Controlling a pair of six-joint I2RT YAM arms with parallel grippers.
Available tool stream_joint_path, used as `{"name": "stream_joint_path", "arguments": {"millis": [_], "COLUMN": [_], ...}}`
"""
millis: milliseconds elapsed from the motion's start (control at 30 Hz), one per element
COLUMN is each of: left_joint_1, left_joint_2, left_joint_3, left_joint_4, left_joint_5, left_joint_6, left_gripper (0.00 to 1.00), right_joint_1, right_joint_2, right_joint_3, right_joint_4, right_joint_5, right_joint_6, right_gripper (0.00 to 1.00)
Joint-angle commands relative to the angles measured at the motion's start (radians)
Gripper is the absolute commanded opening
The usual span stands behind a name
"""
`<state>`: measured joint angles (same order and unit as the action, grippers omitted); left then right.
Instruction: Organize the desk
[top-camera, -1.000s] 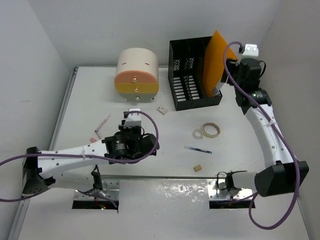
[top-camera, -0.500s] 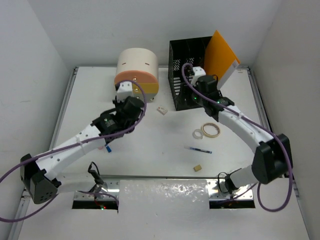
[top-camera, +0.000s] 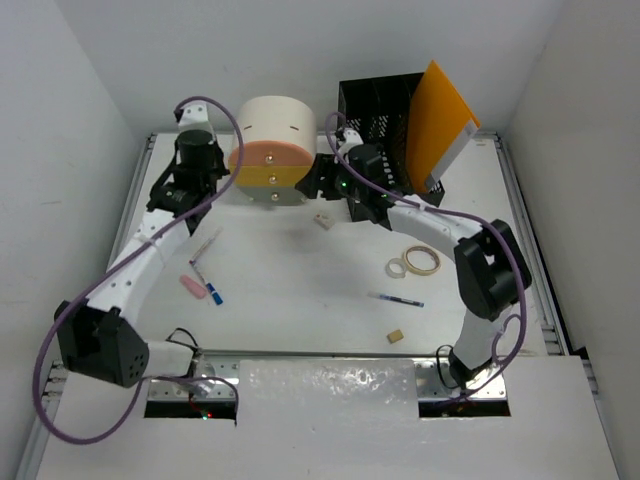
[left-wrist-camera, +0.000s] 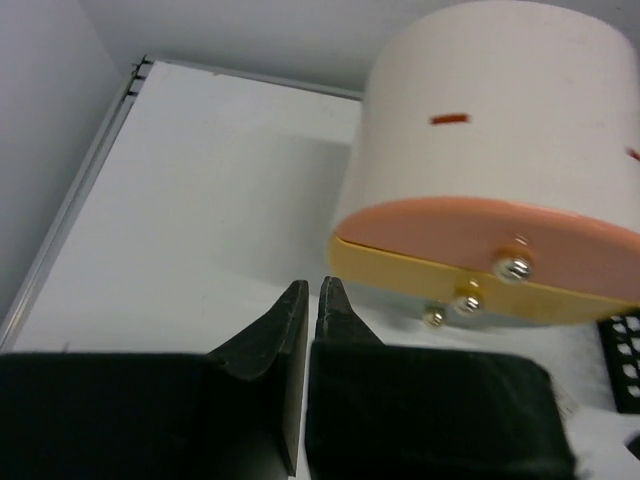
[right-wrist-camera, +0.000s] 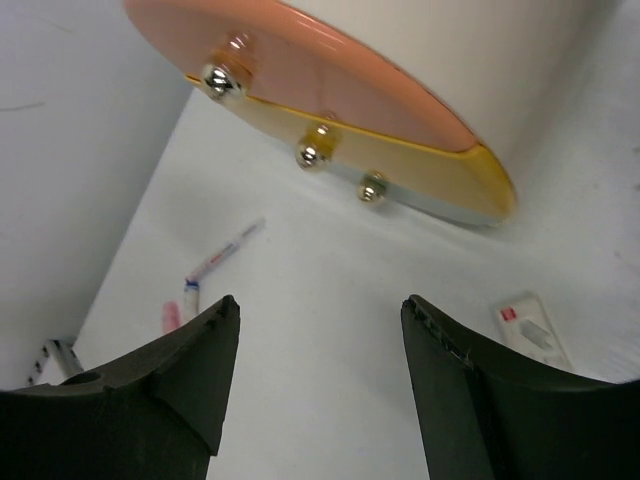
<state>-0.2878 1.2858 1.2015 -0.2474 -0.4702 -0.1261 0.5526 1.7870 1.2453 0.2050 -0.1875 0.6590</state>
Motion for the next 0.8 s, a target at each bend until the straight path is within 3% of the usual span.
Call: {"name": "stream_joint_path", "arguments": {"millis": [0,133,333,767], "left_joint_1": [0.123,0.197,0.314,0.320], "left_joint_2": [0.061,0.165,0.316,0.567], "left_joint_3": [0.033,0.073,0.128,0.152], "left_joint_4": [0.111,0.154,0.229,0.425], "left_joint_5": [0.151,0.179,0.392,0.602], "left_joint_6": [0.023,0.023,-0.053,-0.138], "left_gripper": [0.00,0.00,0.00,0.00], "right_joint_1": [0.024,0.038,0.040,0.040], "right_joint_2": [0.046,0.098,0.120,0.141], "right_joint_3": [0.100,0.166,0.241,0.295], "right_joint_4": [0.122,0.108,-0.004,-0.091], "right_joint_5": [-0.023,-0.007,0.034,0.054], "right_joint_6": [0.077,0.060,-0.016,-0.068], "right_gripper": [0.64,0.64,0.61,0.60]}}
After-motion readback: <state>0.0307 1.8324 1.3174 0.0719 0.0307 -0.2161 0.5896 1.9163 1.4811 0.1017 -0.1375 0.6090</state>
